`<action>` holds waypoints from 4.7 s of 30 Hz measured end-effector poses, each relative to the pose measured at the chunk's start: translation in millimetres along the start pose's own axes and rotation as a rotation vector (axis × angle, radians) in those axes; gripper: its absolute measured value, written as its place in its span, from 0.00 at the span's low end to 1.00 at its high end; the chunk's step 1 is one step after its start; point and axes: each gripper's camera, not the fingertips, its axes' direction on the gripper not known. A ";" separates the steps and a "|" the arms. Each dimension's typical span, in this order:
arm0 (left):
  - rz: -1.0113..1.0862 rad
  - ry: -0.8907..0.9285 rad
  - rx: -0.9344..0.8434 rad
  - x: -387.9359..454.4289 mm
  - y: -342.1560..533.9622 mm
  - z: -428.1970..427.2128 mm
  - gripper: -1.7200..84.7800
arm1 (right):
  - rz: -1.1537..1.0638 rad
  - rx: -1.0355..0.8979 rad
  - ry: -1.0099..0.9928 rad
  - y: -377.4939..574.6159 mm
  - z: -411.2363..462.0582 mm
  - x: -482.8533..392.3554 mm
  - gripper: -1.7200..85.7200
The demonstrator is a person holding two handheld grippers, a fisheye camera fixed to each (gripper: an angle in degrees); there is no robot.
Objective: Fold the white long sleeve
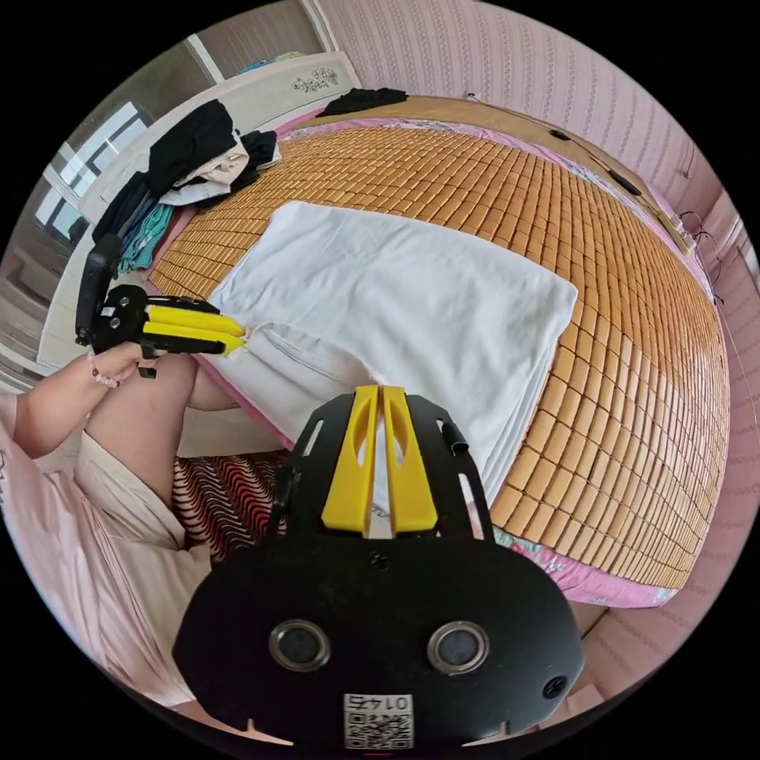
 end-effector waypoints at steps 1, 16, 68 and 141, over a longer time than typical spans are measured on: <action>0.007 0.011 0.001 1.9 3.2 -2.6 0.05 | -0.042 -0.024 -0.042 5.4 -3.2 -5.9 0.02; 0.095 0.066 0.084 80.2 -4.5 -35.9 0.07 | -0.244 -0.114 0.061 -110.7 3.4 -76.2 0.02; 0.441 0.054 0.140 285.0 -75.4 10.5 0.20 | 0.466 -0.059 -0.254 166.8 26.9 126.6 0.05; -0.104 0.128 0.040 77.0 -61.9 20.2 0.14 | -0.032 -0.190 0.069 56.3 1.6 179.6 0.17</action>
